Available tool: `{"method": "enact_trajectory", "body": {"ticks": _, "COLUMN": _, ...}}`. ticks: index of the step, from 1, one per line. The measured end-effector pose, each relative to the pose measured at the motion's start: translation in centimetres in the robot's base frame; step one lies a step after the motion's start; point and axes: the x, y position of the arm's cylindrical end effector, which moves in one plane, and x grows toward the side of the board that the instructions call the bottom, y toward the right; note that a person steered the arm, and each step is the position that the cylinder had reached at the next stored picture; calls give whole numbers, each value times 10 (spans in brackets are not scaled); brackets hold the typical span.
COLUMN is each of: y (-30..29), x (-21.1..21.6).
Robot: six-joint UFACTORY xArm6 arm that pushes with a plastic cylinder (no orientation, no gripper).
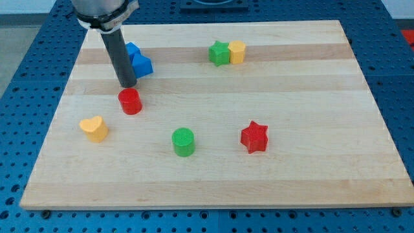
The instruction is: Nudge the yellow heart slightly down
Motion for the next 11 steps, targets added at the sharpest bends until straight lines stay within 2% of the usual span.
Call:
{"method": "enact_trajectory", "body": {"ticks": 2, "y": 15, "x": -23}}
{"method": "enact_trajectory", "body": {"ticks": 4, "y": 17, "x": -21}}
{"method": "enact_trajectory", "body": {"ticks": 6, "y": -47, "x": -10}}
{"method": "enact_trajectory", "body": {"ticks": 7, "y": -75, "x": 16}}
{"method": "enact_trajectory", "body": {"ticks": 8, "y": -78, "x": 69}}
{"method": "enact_trajectory", "body": {"ticks": 9, "y": -54, "x": 93}}
{"method": "enact_trajectory", "body": {"ticks": 11, "y": 22, "x": 63}}
